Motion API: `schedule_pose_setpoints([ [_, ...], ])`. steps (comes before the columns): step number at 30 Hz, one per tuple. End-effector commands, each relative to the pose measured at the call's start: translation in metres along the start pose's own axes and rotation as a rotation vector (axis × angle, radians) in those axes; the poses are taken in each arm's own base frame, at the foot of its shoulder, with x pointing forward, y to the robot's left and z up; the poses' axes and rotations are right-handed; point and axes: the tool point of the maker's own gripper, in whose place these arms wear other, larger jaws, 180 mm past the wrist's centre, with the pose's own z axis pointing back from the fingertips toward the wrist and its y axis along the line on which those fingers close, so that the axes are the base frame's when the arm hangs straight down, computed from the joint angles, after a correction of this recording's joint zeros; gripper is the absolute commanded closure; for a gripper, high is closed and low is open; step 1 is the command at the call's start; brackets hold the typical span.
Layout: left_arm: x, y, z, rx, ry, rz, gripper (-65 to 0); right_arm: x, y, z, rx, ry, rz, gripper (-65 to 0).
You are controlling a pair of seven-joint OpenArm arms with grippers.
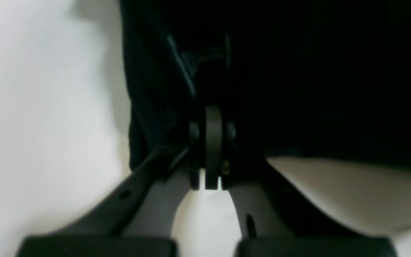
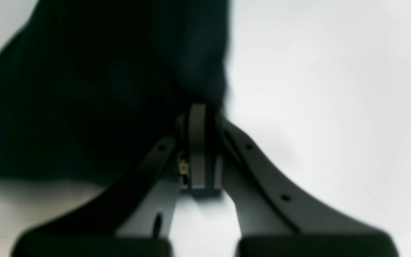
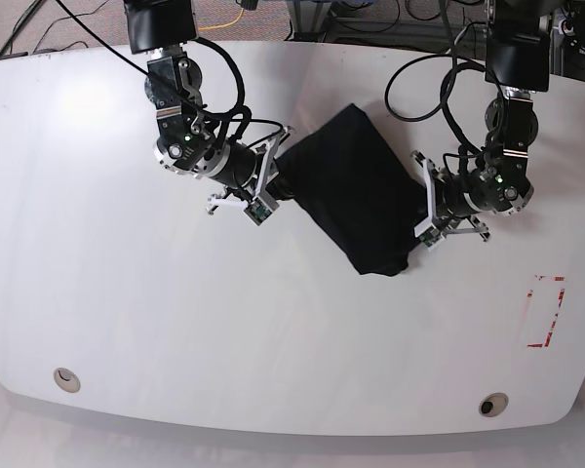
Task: Layout the t-shirt on the table in an organized manner, then fold the t-shirt properly
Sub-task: 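Grasp the folded bundle with both grippers and rotate it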
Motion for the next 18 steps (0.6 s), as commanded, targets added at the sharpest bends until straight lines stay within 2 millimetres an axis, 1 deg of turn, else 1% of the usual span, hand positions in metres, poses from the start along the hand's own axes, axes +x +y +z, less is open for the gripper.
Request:
schedule_pose_setpoints([
  [1,0.027,0.021,0.015,0.067,-0.053,-0.043,0.0,0.036,-0.006,0.014,-0.041,-0.085,0.050,-2.9],
  [2,0.034,0.022,0.019,0.077,-0.069,-0.056,0.0,0.040,-0.006,0.017,-0.048,-0.086,0.062,-2.9],
  [4,0.059,0.023,0.037,0.118,-0.137,-0.107,0.0,0.051,-0.007,0.025,-0.063,-0.094,0.090,-2.9],
  [5,0.068,0.022,0.044,0.131,-0.164,-0.127,0.0,0.055,-0.007,0.028,-0.069,-0.097,0.101,-2.9],
  [6,0.078,0.017,0.053,0.145,-0.194,-0.154,0.0,0.062,-0.007,0.031,-0.074,-0.109,0.112,-2.9],
  [8,0.086,0.006,0.064,0.157,-0.225,-0.186,0.0,0.077,-0.009,0.034,-0.085,-0.141,0.137,-2.9],
  [11,0.104,-0.014,0.077,0.160,-0.273,-0.207,0.0,0.090,-0.012,0.033,-0.087,-0.164,0.153,-2.9],
  [15,0.113,-0.028,0.083,0.162,-0.283,-0.200,0.0,0.106,-0.009,0.021,-0.069,-0.194,0.128,-2.9],
  [18,0.106,-0.038,0.081,0.144,-0.270,-0.177,0.0,0.114,-0.008,0.008,-0.048,-0.199,0.102,-3.0],
])
